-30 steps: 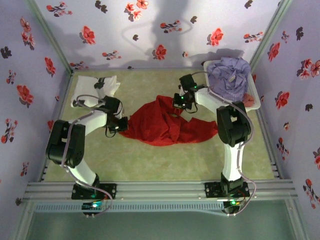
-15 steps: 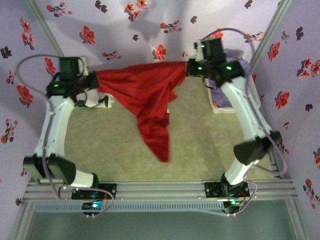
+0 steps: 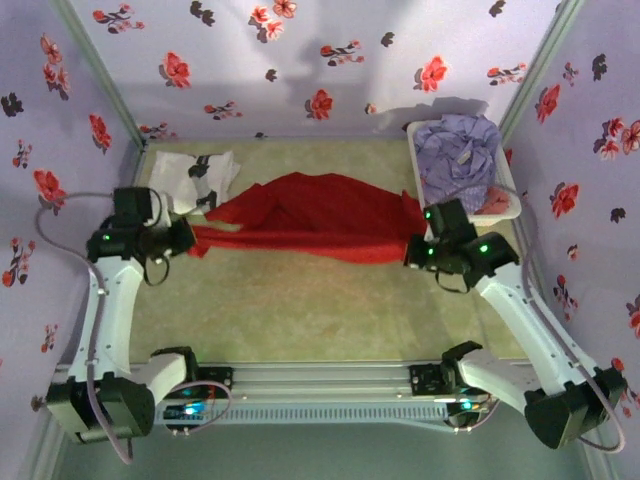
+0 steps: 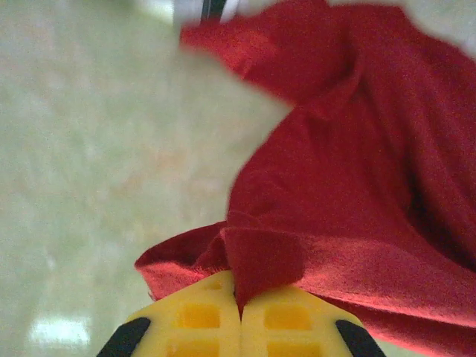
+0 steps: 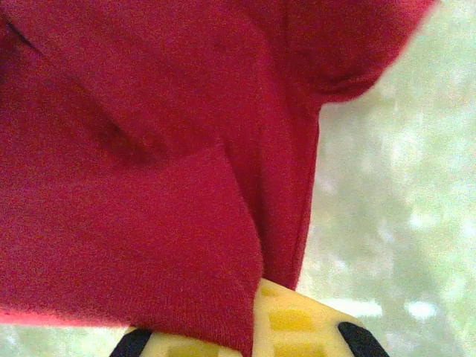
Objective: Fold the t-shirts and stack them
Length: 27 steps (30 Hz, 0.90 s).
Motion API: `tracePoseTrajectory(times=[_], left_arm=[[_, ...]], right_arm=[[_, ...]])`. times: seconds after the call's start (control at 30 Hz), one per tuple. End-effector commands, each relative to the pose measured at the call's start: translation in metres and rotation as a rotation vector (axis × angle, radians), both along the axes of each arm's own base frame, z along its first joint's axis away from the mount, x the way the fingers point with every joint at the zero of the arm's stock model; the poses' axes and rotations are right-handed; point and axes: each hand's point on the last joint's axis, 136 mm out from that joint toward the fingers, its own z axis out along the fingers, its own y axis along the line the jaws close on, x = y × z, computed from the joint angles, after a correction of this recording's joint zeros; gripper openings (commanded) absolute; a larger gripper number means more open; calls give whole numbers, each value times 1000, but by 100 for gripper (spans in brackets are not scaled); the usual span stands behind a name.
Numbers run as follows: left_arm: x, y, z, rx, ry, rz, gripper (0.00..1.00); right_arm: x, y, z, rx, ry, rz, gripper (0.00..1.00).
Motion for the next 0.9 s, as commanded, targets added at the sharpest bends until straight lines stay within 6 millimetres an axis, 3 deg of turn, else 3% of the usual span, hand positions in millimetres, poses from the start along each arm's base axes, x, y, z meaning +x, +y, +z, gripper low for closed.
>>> tracePoseTrajectory(times=[0.0, 0.13, 0.17, 0.27, 0.37, 0.5, 0.87], left_arm=[[-8, -9, 0, -53, -37, 20, 0], [4, -8, 10, -45, -59, 15, 0], [6, -8, 9, -44, -44, 11, 0], [3, -6, -20, -32, 65, 3, 0], [-5, -14, -53, -96, 130, 26, 0], [-7, -17, -57, -142, 81, 82, 0], [-13, -19, -71, -151, 108, 107, 0]], right_arm=[[-1, 10, 9, 101, -45, -57, 0], [-3, 39, 4, 187, 10, 64, 4], [-5, 45, 1, 203, 41, 90, 10], [-11, 48, -9, 201, 107, 87, 43], [-3, 37, -1, 231, 5, -31, 58], [8, 23, -4, 185, -25, -114, 61], [51, 24, -77, -135, 193, -46, 54]])
